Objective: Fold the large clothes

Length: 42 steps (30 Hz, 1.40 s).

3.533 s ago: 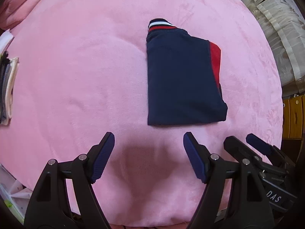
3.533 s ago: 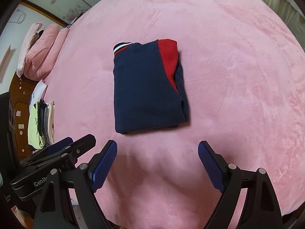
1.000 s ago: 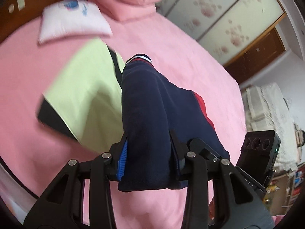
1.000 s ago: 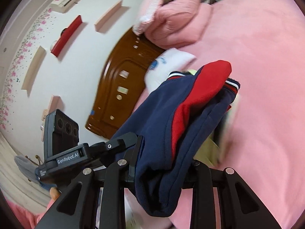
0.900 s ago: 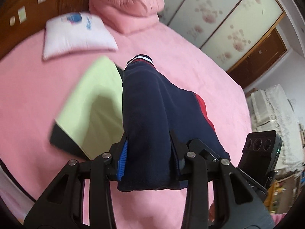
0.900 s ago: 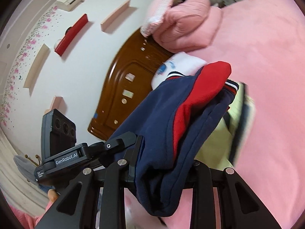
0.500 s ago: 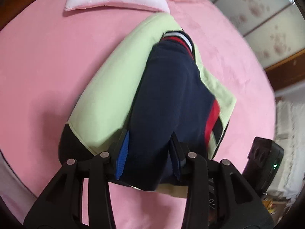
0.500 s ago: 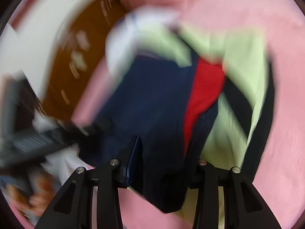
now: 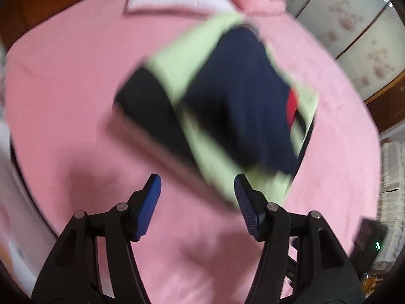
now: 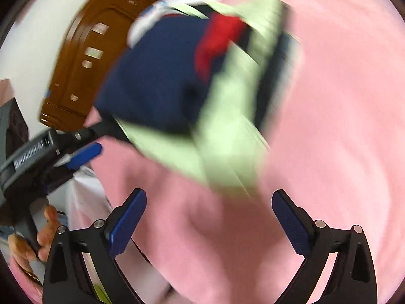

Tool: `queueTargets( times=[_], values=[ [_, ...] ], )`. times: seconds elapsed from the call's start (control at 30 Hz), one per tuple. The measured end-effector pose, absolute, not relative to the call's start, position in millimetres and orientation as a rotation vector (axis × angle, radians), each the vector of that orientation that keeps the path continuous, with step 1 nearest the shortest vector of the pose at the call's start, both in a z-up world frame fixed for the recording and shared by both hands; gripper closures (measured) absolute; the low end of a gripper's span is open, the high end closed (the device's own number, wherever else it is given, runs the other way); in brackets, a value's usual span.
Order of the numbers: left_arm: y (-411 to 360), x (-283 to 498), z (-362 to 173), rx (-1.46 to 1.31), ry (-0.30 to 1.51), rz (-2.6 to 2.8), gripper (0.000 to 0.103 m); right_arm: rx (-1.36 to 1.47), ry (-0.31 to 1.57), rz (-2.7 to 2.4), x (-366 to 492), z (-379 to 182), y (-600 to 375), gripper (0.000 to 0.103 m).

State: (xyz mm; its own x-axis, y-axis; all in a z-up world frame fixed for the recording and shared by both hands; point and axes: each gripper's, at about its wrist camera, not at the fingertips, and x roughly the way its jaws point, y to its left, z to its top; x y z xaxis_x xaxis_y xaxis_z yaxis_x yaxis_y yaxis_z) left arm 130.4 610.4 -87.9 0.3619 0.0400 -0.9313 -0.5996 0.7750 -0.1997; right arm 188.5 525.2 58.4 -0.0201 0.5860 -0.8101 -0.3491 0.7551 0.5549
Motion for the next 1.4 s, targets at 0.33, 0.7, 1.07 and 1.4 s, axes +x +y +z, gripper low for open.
queueTargets(
  times=[0.33, 0.7, 1.07, 1.4],
  values=[
    [444, 66, -110, -0.463, 1.309, 0.413, 0.046, 0.045, 1.54, 0.267, 18, 33, 300, 0.001],
    [190, -24, -63, -0.329, 1.278, 0.167, 0.044, 0.144, 1.352, 0.024, -86, 96, 65, 0.001],
    [36, -65, -2, -0.117, 1.269, -0.156, 0.039, 0.316, 1.315, 0.03, -150, 207, -84, 0.0],
    [22, -75, 71, -0.087, 1.099, -0.143, 0.023, 0.358, 1.16, 0.04, -202, 312, -105, 0.0]
  ],
)
